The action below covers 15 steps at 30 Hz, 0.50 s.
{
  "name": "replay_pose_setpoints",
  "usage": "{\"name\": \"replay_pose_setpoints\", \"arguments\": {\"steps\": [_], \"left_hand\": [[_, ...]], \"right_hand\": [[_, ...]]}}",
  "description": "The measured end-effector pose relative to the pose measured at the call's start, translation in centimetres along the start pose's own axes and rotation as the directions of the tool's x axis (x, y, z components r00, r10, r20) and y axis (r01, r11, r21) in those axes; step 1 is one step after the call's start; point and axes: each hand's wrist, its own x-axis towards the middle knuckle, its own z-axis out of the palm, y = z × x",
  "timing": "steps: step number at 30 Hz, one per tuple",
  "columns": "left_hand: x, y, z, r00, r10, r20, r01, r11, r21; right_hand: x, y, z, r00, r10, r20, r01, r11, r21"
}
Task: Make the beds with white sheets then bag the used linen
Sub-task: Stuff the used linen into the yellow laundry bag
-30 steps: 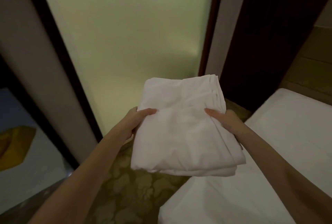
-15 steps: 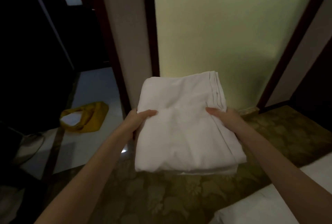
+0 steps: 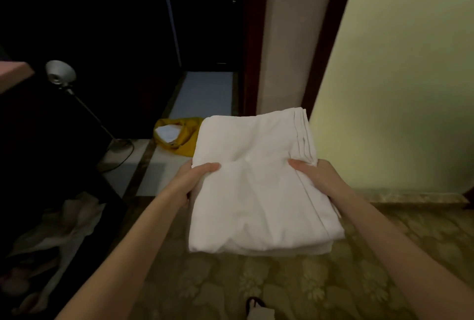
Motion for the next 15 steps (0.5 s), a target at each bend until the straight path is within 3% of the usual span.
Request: {"name": "replay_pose_setpoints", "arguments": {"steps": [15], "left_hand": [[10.8,-0.8,-11.3,0.937,-0.096,-0.337,0.02,0.974,-0.224]], "right_hand": [[15.4,-9.3,14.9,0.924,-0.036,0.381,0.075,0.993,-0.088]]}}
